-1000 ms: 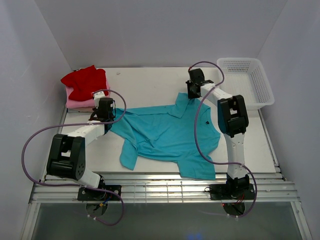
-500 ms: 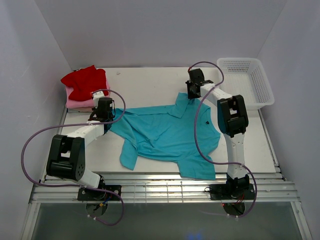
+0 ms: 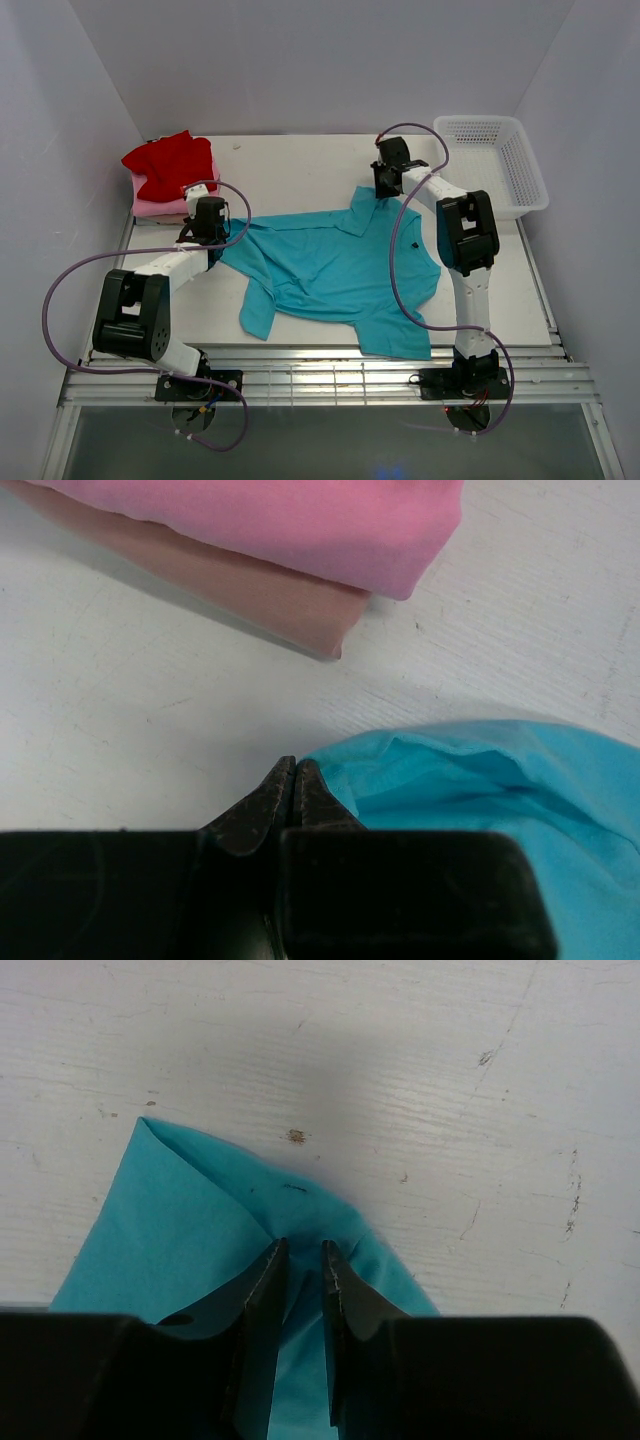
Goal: Fold and stack the t-shirts
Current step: Flatten the tshirt out
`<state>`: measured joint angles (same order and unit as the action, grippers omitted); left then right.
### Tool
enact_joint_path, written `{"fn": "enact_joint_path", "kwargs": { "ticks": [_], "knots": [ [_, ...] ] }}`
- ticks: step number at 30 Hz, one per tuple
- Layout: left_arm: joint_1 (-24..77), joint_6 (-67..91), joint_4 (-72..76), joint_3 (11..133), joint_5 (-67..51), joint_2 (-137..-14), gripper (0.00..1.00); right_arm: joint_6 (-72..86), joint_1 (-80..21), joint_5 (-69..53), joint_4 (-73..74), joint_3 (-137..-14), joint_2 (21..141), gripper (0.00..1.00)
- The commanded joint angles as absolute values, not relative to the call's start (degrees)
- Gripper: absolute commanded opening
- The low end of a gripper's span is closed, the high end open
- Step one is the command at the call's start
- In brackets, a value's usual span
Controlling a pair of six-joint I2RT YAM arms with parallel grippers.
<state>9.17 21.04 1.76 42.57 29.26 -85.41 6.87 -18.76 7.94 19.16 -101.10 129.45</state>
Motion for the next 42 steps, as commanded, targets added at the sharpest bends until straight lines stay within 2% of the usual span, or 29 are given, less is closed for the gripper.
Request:
{"fn": "enact_joint_path", "kwargs": {
  "ticks": [1, 11, 13, 14, 19, 31, 36, 42],
  "knots": [
    [8.9, 21.3, 2.5, 42.0, 29.1, -82.7, 0.11, 6.8, -18.5, 6.5, 18.5, -99.8, 125.8, 0.26],
    [8.8, 21.4, 2.5, 41.8, 29.2, -82.4, 0.11, 6.9, -18.5, 5.5, 18.2, -98.5, 125.2, 0.25],
    [8.8, 21.4, 2.5, 41.7, 29.3, -82.2, 0.11, 7.0, -18.5, 5.6, 17.9, -97.9, 125.0, 0.09],
    [8.8, 21.4, 2.5, 41.7, 29.3, -82.1, 0.11, 7.0, -18.5, 5.9, 17.2, -97.6, 124.7, 0.08],
    [8.8, 21.3, 2.5, 42.1, 29.0, -82.6, 0.11, 6.3, -18.5, 7.6, 17.3, -98.3, 123.0, 0.08],
    [8.7, 22.4, 2.1, 42.5, 26.7, -82.8, 0.1, 2.9, -18.2, 13.6, 26.9, -110.4, 117.6, 0.08],
    [8.7, 22.6, 2.0, 42.3, 25.6, -80.6, 0.1, 3.7, -18.1, 17.0, 27.7, -106.9, 114.1, 0.08],
    [9.1, 24.6, 2.9, 40.4, 19.4, -72.8, 0.08, 3.7, -18.1, 20.6, 28.6, -101.3, 102.1, 0.08]
  ]
}}
